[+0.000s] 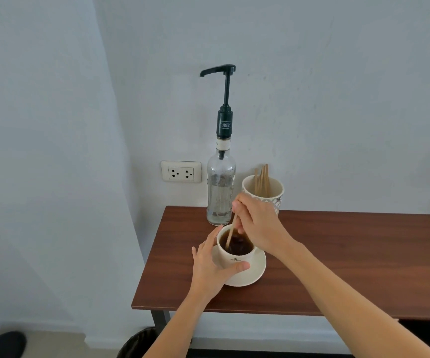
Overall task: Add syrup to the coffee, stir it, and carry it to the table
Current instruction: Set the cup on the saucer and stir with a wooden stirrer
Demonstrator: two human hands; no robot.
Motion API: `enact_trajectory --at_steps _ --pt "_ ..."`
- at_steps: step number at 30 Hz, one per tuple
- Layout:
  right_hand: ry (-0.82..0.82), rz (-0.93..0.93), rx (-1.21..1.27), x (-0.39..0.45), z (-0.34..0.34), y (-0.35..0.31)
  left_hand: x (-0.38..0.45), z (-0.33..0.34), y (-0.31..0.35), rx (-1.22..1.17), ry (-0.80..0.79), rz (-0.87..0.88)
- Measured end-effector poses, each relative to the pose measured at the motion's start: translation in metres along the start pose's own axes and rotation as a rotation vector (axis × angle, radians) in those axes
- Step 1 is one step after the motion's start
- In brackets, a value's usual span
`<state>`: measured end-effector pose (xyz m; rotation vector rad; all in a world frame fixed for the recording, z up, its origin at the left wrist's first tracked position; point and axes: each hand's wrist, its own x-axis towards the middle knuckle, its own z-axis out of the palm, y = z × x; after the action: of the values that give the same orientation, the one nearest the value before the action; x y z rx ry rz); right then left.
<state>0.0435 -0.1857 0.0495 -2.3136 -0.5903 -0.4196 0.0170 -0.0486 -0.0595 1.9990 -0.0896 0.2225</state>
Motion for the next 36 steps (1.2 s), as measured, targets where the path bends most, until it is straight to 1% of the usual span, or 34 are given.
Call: enact_trajectory --at_steps 2,5,7,9,11,13,15,17,21,25,29,33,36 --pt "0.053 0.002 -0.007 0.004 -0.002 0.003 -0.001 0.0 0.0 -0.009 0.001 0.0" --pt "0.008 0.017 -0.104 0.005 -0.005 0.007 -0.001 -0.001 0.0 -0.018 0.004 -0.005" --pt "-0.018 0.016 -0.039 0.003 -0.001 0.004 0.0 0.0 0.001 -0.005 0.003 -0.004" --pt "0.014 0.009 0.005 0.003 0.0 0.0 0.0 0.0 0.0 0.017 -0.001 -0.005" --pt "0.035 0.006 -0.057 0.007 -0.002 0.005 0.0 0.0 0.0 0.024 0.001 -0.012" --pt "0.01 0.024 -0.141 0.007 -0.004 0.008 0.001 0.0 0.0 0.02 0.001 -0.016" --pt "-0.008 0.016 -0.087 0.004 0.0 0.007 0.001 0.0 0.0 0.015 0.002 -0.016" --pt "0.007 0.004 -0.016 0.003 0.002 0.002 0.0 0.0 0.001 0.018 0.0 -0.016" --pt "0.02 0.043 -0.145 0.008 -0.004 0.008 0.0 -0.001 0.003 0.017 0.006 -0.022" --pt "0.01 0.031 -0.026 0.002 0.001 0.006 0.0 -0.001 0.002 0.017 0.004 -0.011" --pt "0.058 0.049 -0.14 0.007 -0.002 0.01 0.0 0.0 0.002 0.014 0.006 -0.009" --pt "0.014 0.033 -0.067 0.003 0.004 0.006 -0.001 0.0 0.003 0.007 0.011 -0.014" --pt "0.048 0.038 -0.119 0.007 0.002 0.008 -0.001 -0.001 0.004 -0.002 0.01 -0.011"
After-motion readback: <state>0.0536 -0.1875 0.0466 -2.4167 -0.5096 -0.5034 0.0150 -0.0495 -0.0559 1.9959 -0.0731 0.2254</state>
